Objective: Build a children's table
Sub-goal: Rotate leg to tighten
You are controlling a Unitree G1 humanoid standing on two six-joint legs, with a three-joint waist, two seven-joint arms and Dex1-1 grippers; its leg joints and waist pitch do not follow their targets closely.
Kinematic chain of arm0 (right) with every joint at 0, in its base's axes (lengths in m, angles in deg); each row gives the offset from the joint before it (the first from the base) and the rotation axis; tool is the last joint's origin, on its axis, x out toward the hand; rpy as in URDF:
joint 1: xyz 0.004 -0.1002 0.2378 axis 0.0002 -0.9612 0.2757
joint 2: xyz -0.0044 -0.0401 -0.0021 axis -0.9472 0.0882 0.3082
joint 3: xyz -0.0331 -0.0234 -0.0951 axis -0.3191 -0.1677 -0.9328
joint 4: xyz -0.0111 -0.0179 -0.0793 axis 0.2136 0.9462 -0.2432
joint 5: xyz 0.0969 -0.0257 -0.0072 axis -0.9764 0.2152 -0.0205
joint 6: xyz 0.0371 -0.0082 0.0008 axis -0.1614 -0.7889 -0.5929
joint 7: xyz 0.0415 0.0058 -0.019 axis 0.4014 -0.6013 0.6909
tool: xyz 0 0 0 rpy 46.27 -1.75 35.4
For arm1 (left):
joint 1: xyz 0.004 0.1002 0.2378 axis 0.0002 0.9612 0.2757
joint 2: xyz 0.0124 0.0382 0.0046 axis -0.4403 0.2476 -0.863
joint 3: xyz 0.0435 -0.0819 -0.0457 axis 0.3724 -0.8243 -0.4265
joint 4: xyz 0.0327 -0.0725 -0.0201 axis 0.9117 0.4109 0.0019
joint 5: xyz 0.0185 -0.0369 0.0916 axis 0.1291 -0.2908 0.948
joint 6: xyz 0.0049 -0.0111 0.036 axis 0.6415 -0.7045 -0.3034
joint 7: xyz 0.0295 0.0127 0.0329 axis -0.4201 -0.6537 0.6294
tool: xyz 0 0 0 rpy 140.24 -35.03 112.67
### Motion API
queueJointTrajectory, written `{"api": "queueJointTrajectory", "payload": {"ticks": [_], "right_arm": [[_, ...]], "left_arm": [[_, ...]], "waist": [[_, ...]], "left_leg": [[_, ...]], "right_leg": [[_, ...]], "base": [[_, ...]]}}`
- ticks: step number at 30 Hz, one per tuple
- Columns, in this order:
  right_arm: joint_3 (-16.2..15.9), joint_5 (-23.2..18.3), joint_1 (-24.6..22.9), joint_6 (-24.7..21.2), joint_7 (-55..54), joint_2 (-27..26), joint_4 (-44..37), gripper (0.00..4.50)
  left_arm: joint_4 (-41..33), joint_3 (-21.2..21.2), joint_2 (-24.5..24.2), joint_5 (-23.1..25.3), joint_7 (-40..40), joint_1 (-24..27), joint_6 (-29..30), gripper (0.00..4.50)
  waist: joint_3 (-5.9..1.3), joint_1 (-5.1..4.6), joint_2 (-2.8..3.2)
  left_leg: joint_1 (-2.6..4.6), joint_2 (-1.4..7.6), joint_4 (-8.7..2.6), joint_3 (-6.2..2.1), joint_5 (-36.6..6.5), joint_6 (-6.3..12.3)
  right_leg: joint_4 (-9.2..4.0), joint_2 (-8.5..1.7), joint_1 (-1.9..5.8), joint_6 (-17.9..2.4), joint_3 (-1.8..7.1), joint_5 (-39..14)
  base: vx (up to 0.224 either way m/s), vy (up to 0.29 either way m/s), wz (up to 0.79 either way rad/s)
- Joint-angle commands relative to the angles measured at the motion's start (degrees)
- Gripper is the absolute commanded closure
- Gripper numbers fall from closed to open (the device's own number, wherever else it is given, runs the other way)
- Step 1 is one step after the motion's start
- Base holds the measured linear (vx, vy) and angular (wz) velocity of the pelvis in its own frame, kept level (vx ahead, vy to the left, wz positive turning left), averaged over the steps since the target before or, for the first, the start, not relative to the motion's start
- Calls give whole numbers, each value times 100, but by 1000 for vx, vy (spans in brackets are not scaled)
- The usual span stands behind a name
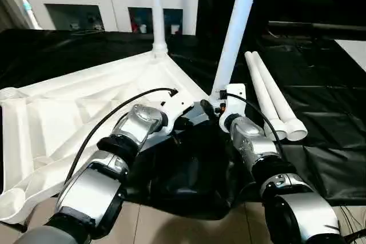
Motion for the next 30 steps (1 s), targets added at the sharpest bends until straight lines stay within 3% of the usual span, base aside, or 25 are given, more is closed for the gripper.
{"api": "queueJointTrajectory", "payload": {"ticks": [1,6,7,11,12,13,15,20,22,27,30], "right_arm": [[-284,-72,-114,-137,583,-136,-37,32],[-402,-89,-290,-149,1185,110,-499,6],[-447,-103,-367,-172,1391,204,-692,6],[-550,-189,-623,-215,1982,467,-1273,6],[-567,-211,-674,-232,2107,513,-1383,6],[-617,-240,-799,-296,2384,638,-1641,6],[-672,-264,-914,-328,2606,752,-1860,6],[-825,-284,-1167,-381,3053,1013,-2295,6],[-1034,-330,-1465,-342,3709,1376,-2755,6],[-1082,-376,-1596,-250,4099,1576,-2989,6],[-1106,-310,-1584,-142,4131,1642,-2966,6]], "left_arm": [[-55,150,6,102,106,125,-130,450],[-335,153,-157,37,410,295,-170,450],[-476,179,-239,25,545,375,-240,450],[-984,171,-428,-134,975,647,-444,450],[-1063,147,-445,-173,1019,685,-417,450],[-1211,101,-488,-253,1112,779,-656,450],[-1348,49,-509,-344,1197,858,-656,450],[-1656,13,-578,-506,1439,1061,-773,450],[-2097,79,-745,-602,1835,1319,-817,450],[-2308,131,-887,-613,2126,1418,-790,450],[-2288,163,-961,-523,2132,1401,-788,450]], "waist": [[-289,26,-8],[-334,57,-8],[-353,59,-13],[-350,76,-22],[-348,71,-22],[-353,92,-13],[-348,92,-25],[-350,125,-17],[-336,150,-9],[-338,176,3],[-304,189,14]], "left_leg": [[-33,89,-422,4,-1020,163],[-47,85,-360,24,-440,361],[-66,78,-339,27,-200,479],[-55,92,-322,40,-191,642],[-58,96,-321,42,-210,652],[-17,108,-318,52,-264,633],[-47,98,-319,51,-243,637],[-33,99,-305,66,-263,622],[-38,110,-310,54,-323,585],[-19,115,-305,74,-412,558],[-21,108,-310,74,-463,511]], "right_leg": [[-473,-371,217,-1298,173,-873],[-360,-358,285,-1525,165,221],[-306,-352,306,-1623,167,730],[-292,-350,308,-1696,166,953],[-288,-352,301,-1702,166,937],[-294,-349,289,-1732,172,870],[-280,-336,307,-1719,169,939],[-279,-332,294,-1703,172,854],[-291,-338,309,-1657,168,712],[-293,-320,266,-1639,162,535],[-305,-321,244,-1607,170,417]], "base": [[0,0,0],[11,-1,-1],[0,0,0],[0,0,0],[0,0,0],[0,0,0],[0,0,0],[0,0,0],[0,0,0],[0,0,0],[0,0,0]]}}
